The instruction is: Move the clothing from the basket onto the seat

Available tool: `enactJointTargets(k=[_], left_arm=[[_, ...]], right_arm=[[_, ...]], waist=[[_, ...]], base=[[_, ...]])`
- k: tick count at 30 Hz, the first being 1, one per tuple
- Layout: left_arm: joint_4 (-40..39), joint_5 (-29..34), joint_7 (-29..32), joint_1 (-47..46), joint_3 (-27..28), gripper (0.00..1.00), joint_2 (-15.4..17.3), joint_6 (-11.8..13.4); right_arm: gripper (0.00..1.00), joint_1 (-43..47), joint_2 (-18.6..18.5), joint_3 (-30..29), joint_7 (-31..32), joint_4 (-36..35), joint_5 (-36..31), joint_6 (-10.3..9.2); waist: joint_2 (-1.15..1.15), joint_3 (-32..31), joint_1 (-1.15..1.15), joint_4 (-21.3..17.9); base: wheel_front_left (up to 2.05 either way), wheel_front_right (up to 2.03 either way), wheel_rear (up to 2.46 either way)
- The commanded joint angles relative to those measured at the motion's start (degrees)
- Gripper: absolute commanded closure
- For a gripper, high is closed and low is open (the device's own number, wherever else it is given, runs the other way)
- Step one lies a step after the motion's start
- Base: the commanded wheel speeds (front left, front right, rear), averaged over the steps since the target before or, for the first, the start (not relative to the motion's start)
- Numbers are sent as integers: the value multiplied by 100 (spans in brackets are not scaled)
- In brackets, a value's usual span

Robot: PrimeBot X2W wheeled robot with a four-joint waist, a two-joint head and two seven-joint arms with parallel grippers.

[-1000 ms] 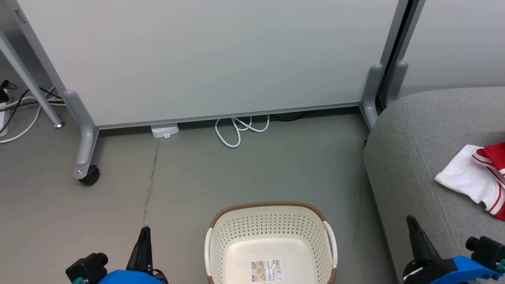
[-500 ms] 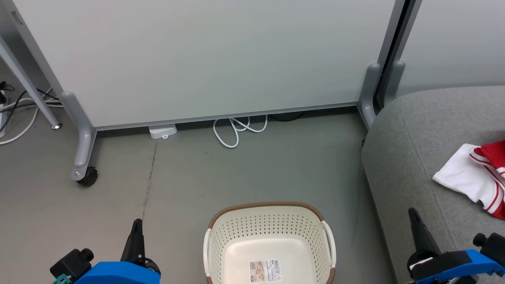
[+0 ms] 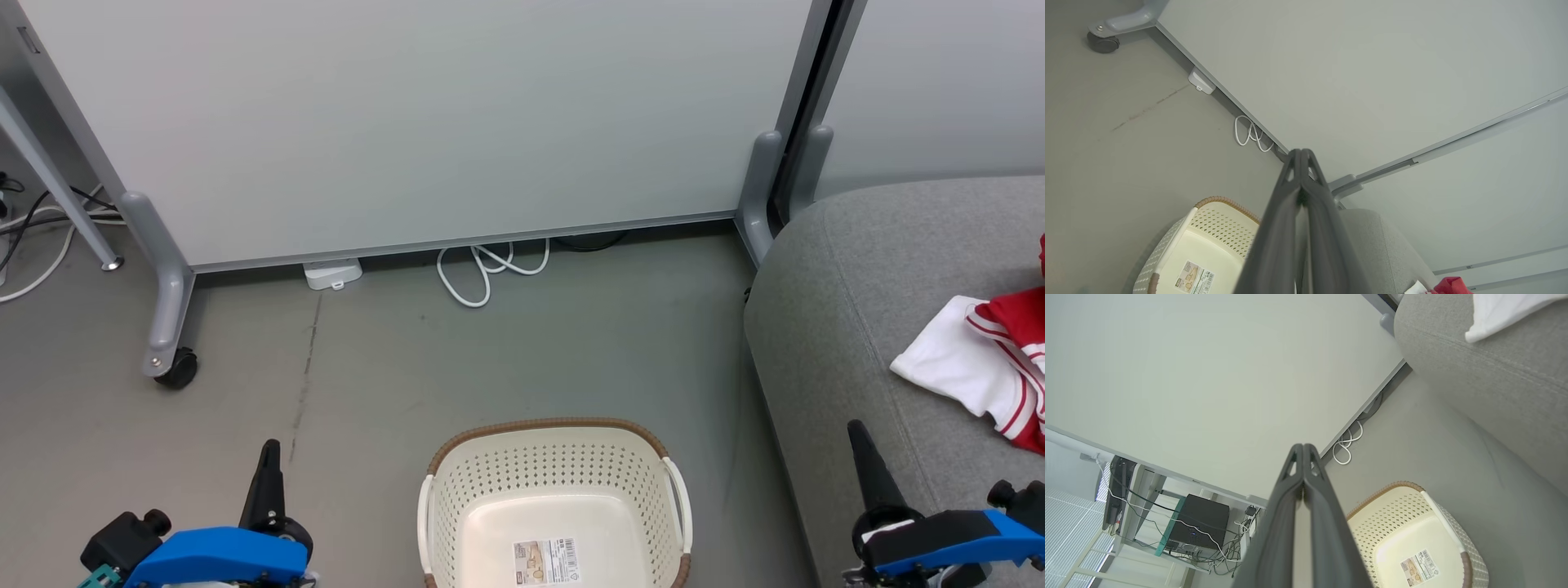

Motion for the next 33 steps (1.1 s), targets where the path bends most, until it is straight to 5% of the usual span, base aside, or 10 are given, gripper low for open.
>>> enactJointTargets(k=[1, 33], left_arm=[[-103, -172, 49, -151, 79, 100, 7, -6], [-342, -1814, 536, -309, 462, 100, -44, -9]], right_arm=[[100, -171, -46, -11, 37, -52, 196, 2], [100, -359, -65, -42, 251, -4, 1958, 3]], waist=[[0, -1, -1, -4], [0, -14, -1, -91]], base=[[0, 0, 0], [0, 0, 0]])
